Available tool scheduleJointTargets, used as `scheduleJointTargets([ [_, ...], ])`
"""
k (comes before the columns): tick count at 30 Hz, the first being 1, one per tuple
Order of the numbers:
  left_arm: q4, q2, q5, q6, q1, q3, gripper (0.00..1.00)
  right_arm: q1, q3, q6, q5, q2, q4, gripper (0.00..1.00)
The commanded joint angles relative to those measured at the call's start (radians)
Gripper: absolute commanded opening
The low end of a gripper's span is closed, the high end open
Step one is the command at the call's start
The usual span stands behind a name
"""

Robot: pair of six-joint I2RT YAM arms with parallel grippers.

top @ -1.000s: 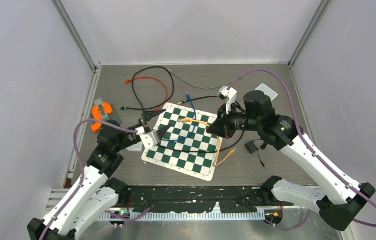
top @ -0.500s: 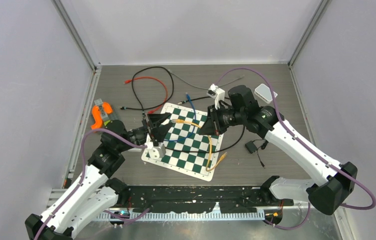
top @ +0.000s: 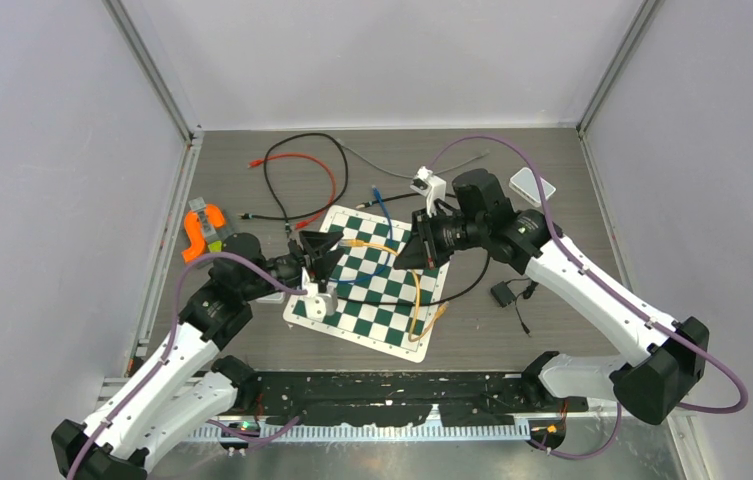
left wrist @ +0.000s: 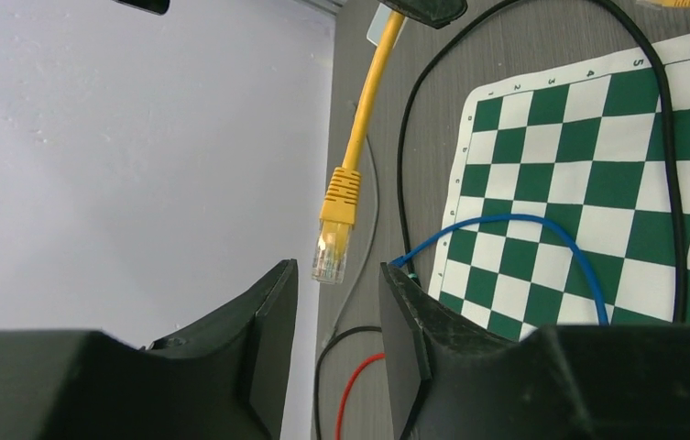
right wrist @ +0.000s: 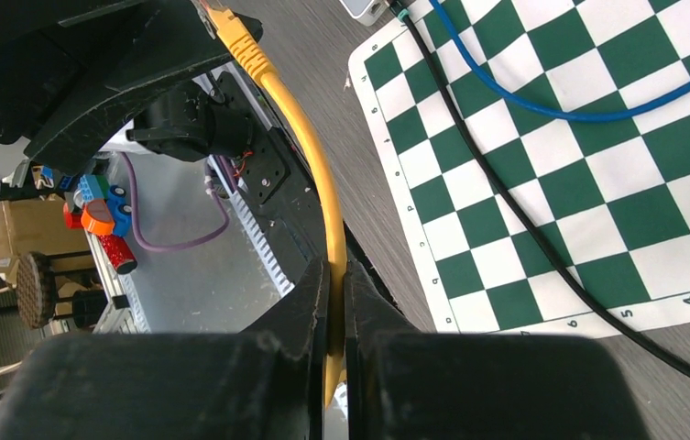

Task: Insert the plug into the switch port
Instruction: Pick up the connector from the center of the board.

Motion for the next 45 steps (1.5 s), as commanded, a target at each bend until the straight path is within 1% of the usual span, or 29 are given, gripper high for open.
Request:
scheduleJointTargets([
  [1,-0.003,-0.009,-0.006,0.027,-0.004,0.035,0.4,-0.004,0.02,0.01,-0.033,0.008,0.053,0.05],
  [3,-0.014,-0.005,0.001,0.028,-0.004,0.036,0.38,-0.003,0.013,0.011,-0.035,0.004,0.059,0.05],
  [7,-0.034,0.006,-0.006,0.039,-0.005,0.039,0.31,-0.004,0.013,0.01,-0.041,0.005,0.059,0.05],
  [12,-0.057,0.026,-0.02,0.053,-0.006,0.048,0.31,-0.003,-0.006,0.006,-0.044,0.006,0.06,0.05],
  [15,-0.062,0.034,-0.016,0.053,-0.006,0.052,0.27,-0.005,-0.016,0.009,-0.048,0.01,0.069,0.05],
  [17,-0.064,0.039,-0.019,0.053,-0.005,0.053,0.21,-0.003,-0.021,0.01,-0.055,0.014,0.075,0.05],
  [22,-0.075,0.044,-0.033,0.029,-0.007,0.058,0.01,-0.003,-0.016,0.01,-0.067,0.028,0.084,0.05],
  [23,-0.075,0.045,-0.032,0.019,-0.007,0.058,0.0,-0.004,-0.009,0.01,-0.067,0.034,0.084,0.05],
  [24,-0.071,0.045,-0.033,0.002,-0.007,0.059,0.0,-0.005,-0.004,0.003,-0.063,0.037,0.084,0.08],
  [25,-0.068,0.046,-0.039,-0.028,-0.006,0.062,0.0,-0.009,0.014,-0.004,-0.056,0.044,0.072,0.11],
  [27,-0.065,0.053,-0.065,-0.109,-0.004,0.075,0.0,-0.023,0.061,-0.044,-0.016,0.045,0.037,0.28],
  [28,-0.071,0.058,-0.078,-0.155,-0.003,0.087,0.0,-0.03,0.083,-0.079,0.034,0.043,0.023,0.31],
  [29,-0.079,0.067,-0.087,-0.208,0.001,0.101,0.0,-0.04,0.125,-0.099,0.064,0.03,0.001,0.39],
  [32,-0.097,0.09,-0.063,-0.364,0.018,0.139,0.0,-0.047,0.192,-0.229,0.224,-0.012,-0.007,0.48],
  [33,-0.097,0.094,-0.055,-0.415,0.019,0.151,0.0,-0.047,0.201,-0.258,0.242,-0.039,0.017,0.52],
  [35,-0.111,0.105,-0.046,-0.512,0.021,0.173,0.0,-0.048,0.183,-0.346,0.259,-0.084,0.075,0.57],
  [36,-0.115,0.109,-0.054,-0.584,0.021,0.185,0.0,-0.048,0.171,-0.407,0.255,-0.101,0.098,0.58],
  [38,-0.136,0.112,-0.054,-0.659,0.024,0.202,0.0,-0.048,0.123,-0.487,0.241,-0.163,0.209,0.61],
  [41,-0.129,0.119,-0.023,-0.765,0.025,0.214,0.0,-0.048,0.019,-0.623,0.191,-0.214,0.33,0.62],
  [42,-0.126,0.122,-0.009,-0.802,0.025,0.217,0.0,-0.047,-0.001,-0.643,0.15,-0.232,0.387,0.62],
  [44,-0.13,0.13,0.021,-0.85,0.025,0.227,0.0,-0.047,-0.071,-0.713,0.063,-0.246,0.448,0.63],
  [45,-0.137,0.136,0.035,-0.866,0.025,0.23,0.0,-0.046,-0.082,-0.759,-0.005,-0.247,0.46,0.64],
])
